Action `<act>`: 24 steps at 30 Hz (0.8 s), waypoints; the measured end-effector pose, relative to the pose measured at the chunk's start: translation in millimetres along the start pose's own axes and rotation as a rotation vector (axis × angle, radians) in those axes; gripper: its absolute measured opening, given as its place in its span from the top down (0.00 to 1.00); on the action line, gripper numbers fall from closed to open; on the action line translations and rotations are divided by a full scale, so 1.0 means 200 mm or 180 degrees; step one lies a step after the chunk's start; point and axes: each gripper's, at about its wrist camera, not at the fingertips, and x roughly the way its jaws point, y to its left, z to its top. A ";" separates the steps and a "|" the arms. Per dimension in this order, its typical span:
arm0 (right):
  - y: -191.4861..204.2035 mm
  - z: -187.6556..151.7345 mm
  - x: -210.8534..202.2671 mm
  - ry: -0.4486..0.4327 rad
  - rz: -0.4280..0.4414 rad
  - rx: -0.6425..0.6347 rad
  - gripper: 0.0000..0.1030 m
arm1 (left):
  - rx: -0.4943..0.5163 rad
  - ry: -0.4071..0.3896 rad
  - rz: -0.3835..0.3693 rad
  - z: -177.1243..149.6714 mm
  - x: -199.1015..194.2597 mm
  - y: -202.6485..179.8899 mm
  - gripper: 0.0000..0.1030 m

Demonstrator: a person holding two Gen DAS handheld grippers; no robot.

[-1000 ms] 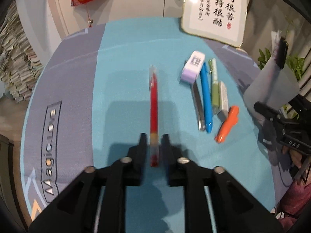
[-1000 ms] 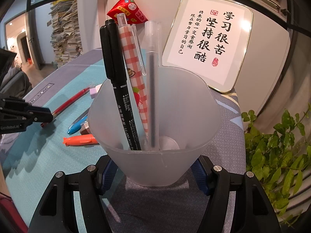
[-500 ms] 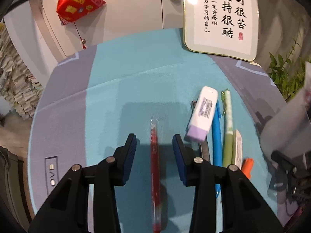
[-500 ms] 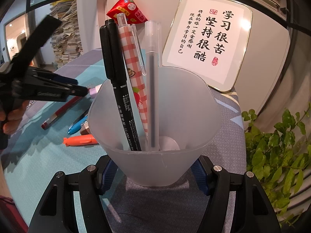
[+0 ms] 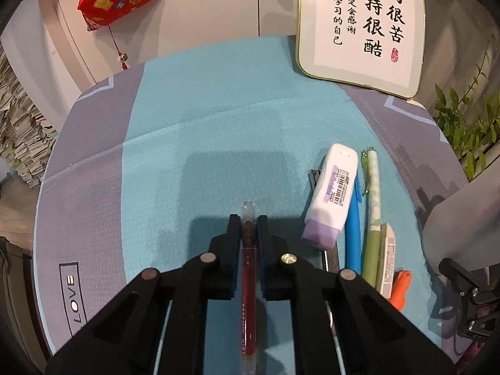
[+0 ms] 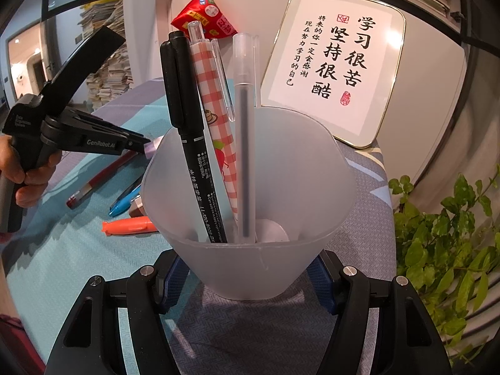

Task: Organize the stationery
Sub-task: 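Lower the left tool onto the red pen and grasp it, then lift the red pen with the left tool and drop it into the cup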

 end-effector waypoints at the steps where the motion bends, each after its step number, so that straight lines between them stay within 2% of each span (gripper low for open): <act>1: 0.00 0.00 0.00 0.0000 0.0000 0.0000 0.33 | -0.0017 -0.0024 0.0004 0.00 -0.02 0.00 0.92; 14: 0.00 0.00 0.00 -0.0001 -0.0004 -0.0002 0.33 | -0.0064 -0.0840 -0.0137 -0.09 -0.58 0.00 0.92; 24: -0.01 0.00 0.00 0.0000 -0.0003 -0.0003 0.33 | 0.0144 -0.1212 -0.0445 -0.08 -0.86 -0.11 0.92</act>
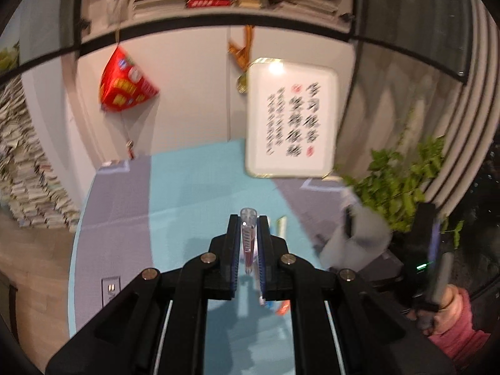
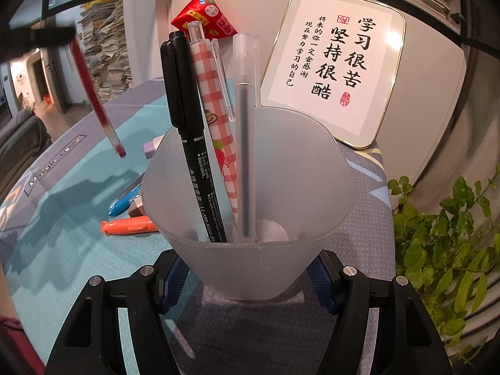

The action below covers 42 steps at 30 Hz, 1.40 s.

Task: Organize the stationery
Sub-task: 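Lift the red pen with the left tool and drop it into the cup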

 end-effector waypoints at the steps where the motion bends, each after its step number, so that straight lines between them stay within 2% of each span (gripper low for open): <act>1: 0.00 0.00 0.00 0.0000 0.0001 0.0001 0.33 | 0.0032 -0.0046 -0.0044 0.03 -0.03 -0.02 0.92; 9: 0.00 0.00 0.00 0.0000 -0.0003 -0.0002 0.33 | 0.0356 -0.0458 -0.0427 0.22 -0.25 -0.28 0.92; 13: 0.00 0.00 0.00 0.0000 -0.0001 -0.0001 0.33 | 0.0516 -0.0518 -0.0614 0.27 -0.27 -0.41 0.92; 18: 0.01 0.00 0.00 0.0000 -0.0002 -0.0001 0.33 | 0.0559 -0.0379 -0.0745 0.27 -0.18 -0.50 0.92; 29: 0.01 0.00 0.00 0.0000 -0.0004 -0.0002 0.33 | 0.0478 0.0114 -0.0843 0.22 0.08 -0.54 0.92; 42: 0.01 0.00 0.00 0.0000 -0.0005 -0.0003 0.33 | 0.0469 0.0345 -0.0858 0.17 0.18 -0.55 0.92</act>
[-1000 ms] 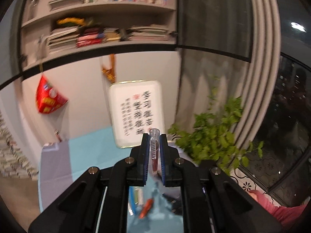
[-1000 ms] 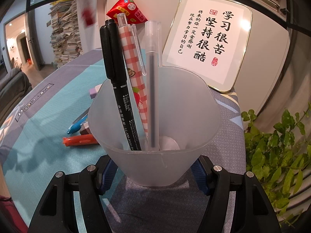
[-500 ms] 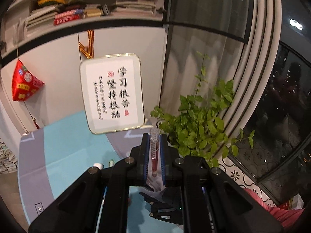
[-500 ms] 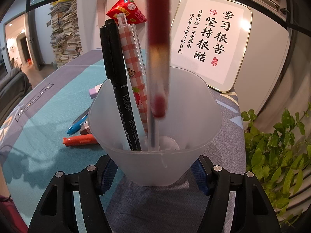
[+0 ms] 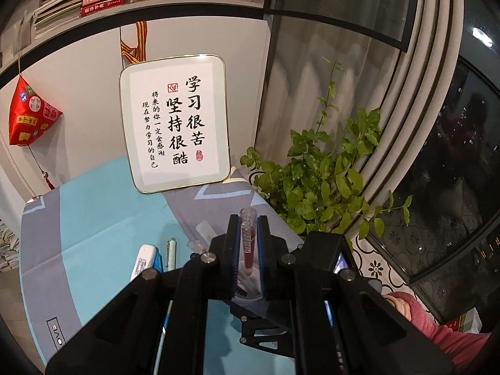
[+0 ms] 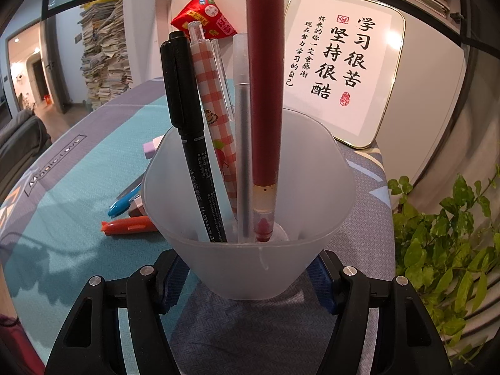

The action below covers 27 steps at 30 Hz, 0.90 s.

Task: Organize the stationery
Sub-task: 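Lift the red pen with the left tool and drop it into the cup, then open the left tool and move it back over the pens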

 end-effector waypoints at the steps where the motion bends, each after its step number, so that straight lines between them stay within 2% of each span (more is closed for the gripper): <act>1: 0.00 0.00 0.00 0.0000 0.0000 0.0000 0.33 | 0.0006 0.0012 -0.0001 0.00 0.00 0.00 0.92; 9: 0.00 0.00 0.00 0.0003 -0.0004 0.0010 0.33 | 0.0062 0.0088 0.0073 -0.03 0.02 0.01 0.92; 16: 0.00 0.00 0.00 0.0003 -0.0006 0.0008 0.33 | -0.0104 -0.0158 0.0256 -0.03 -0.13 0.13 0.91; 19: 0.00 0.00 0.00 0.0002 -0.0010 0.0009 0.33 | -0.0225 -0.0163 0.0384 -0.07 -0.16 0.21 0.90; 23: 0.00 0.00 0.00 0.0002 -0.0012 0.0007 0.33 | -0.0422 0.0017 0.0538 -0.19 -0.12 0.34 0.85; 27: 0.00 0.00 0.00 0.0001 -0.0012 0.0006 0.33 | -0.0665 0.0390 0.0687 -0.37 0.03 0.47 0.85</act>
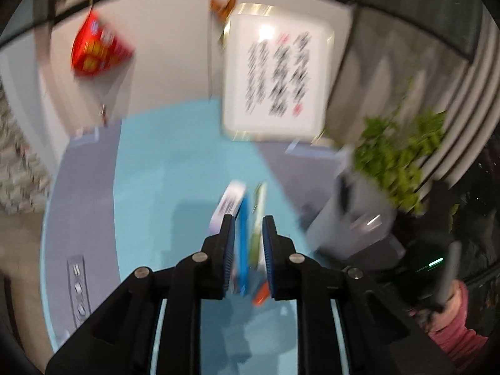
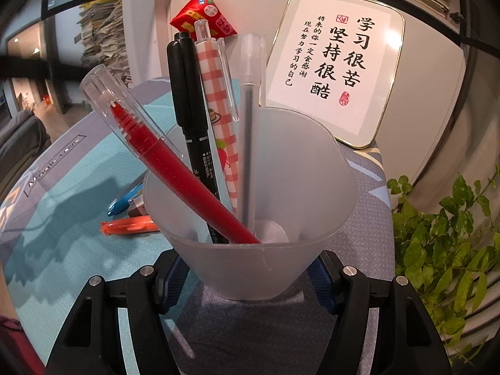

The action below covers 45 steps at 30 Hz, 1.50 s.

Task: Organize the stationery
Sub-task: 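Open the left tool and move it back over the pens, then grasp the dark grey metal pen with the left tool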

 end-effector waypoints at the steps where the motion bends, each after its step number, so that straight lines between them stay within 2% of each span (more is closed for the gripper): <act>1: 0.00 0.00 0.00 0.0000 -0.0001 -0.0001 0.33 | -0.0040 0.0088 0.0003 -0.03 0.05 0.02 0.85; 6: 0.01 0.00 -0.01 -0.0004 -0.0012 -0.0012 0.33 | -0.0042 0.0391 0.0123 -0.11 0.23 0.06 0.85; 10: 0.00 0.00 -0.01 -0.0003 -0.0016 -0.0015 0.33 | 0.0005 0.0502 0.0150 -0.12 0.32 0.06 0.85; 15: 0.01 0.01 -0.01 -0.0002 -0.0013 -0.0010 0.33 | 0.0099 0.0488 0.0265 -0.12 0.37 0.06 0.85; 20: 0.01 0.01 -0.01 -0.0001 -0.0012 -0.0008 0.33 | 0.0122 0.0523 0.0283 -0.11 0.43 0.06 0.85; 23: 0.01 0.00 -0.01 -0.0002 -0.0011 -0.0007 0.33 | 0.0098 0.0486 0.0307 -0.10 0.44 0.07 0.82; 24: 0.01 0.00 -0.01 -0.0001 -0.0011 -0.0008 0.33 | 0.0068 0.0482 0.0302 -0.10 0.44 0.08 0.84; 26: 0.01 0.00 -0.01 -0.0002 -0.0011 -0.0007 0.33 | 0.0028 0.0467 0.0374 -0.10 0.44 0.09 0.90; 32: 0.01 0.00 -0.01 -0.0001 -0.0011 -0.0007 0.33 | -0.0067 0.0419 0.0451 -0.17 0.36 0.16 0.90; 38: 0.01 0.00 -0.01 -0.0002 -0.0012 -0.0008 0.33 | -0.0327 0.0400 0.0477 -0.25 0.23 0.28 0.91; 41: 0.01 0.00 -0.01 -0.0001 -0.0013 -0.0008 0.33 | -0.0272 0.0288 0.0608 -0.27 0.15 0.29 0.91; 45: 0.01 0.01 -0.01 -0.0001 -0.0013 -0.0009 0.33 | -0.0313 0.0278 0.0695 -0.31 0.11 0.32 0.91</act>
